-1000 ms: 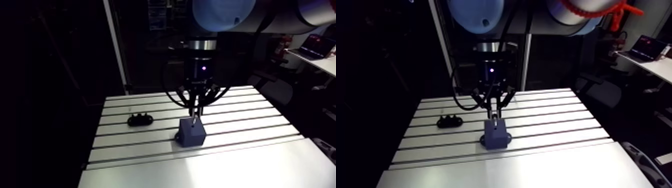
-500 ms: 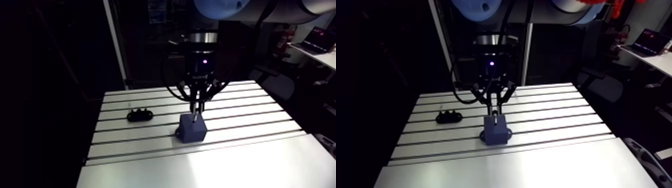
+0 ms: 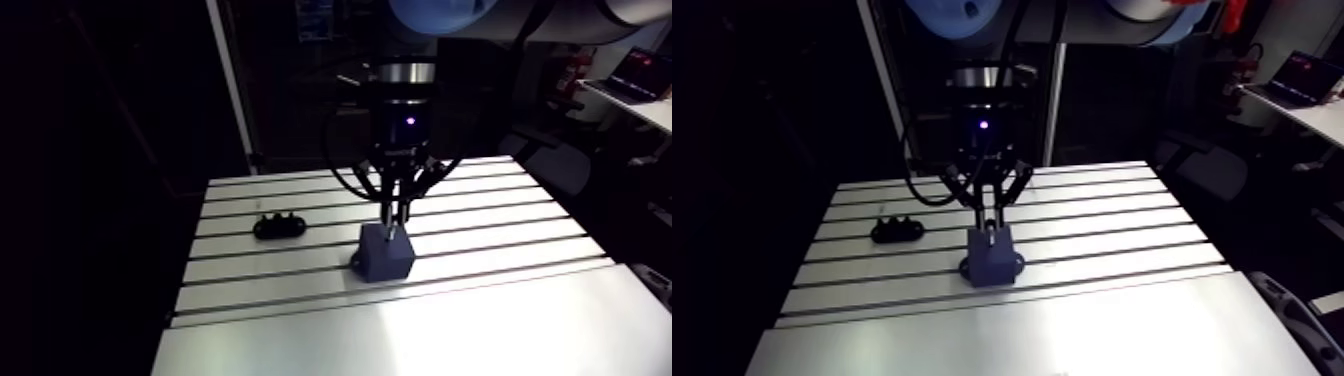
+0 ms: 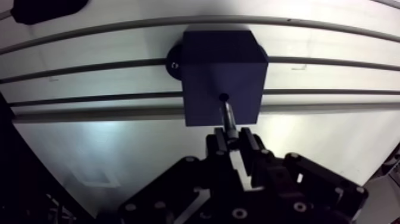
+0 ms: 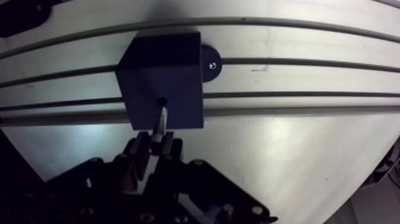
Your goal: Pick up the M10 bolt and insert it into the hole until fully seated.
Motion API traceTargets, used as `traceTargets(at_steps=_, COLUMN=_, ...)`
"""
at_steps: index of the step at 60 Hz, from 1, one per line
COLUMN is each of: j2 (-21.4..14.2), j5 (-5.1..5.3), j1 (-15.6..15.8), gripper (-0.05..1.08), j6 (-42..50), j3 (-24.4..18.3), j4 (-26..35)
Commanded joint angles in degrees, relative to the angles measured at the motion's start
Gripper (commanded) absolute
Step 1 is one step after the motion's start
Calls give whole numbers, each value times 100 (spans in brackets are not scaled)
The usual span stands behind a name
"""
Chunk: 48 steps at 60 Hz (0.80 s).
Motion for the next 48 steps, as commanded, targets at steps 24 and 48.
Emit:
traceTargets(at_steps=24, j2=48, j5=11, j1=0, gripper=108, j6=0, j3=0, j4=-10)
traceTargets(at_steps=48, j2=74, j5=11, j1=0, gripper=108, j6=8, j3=1, j4=-19)
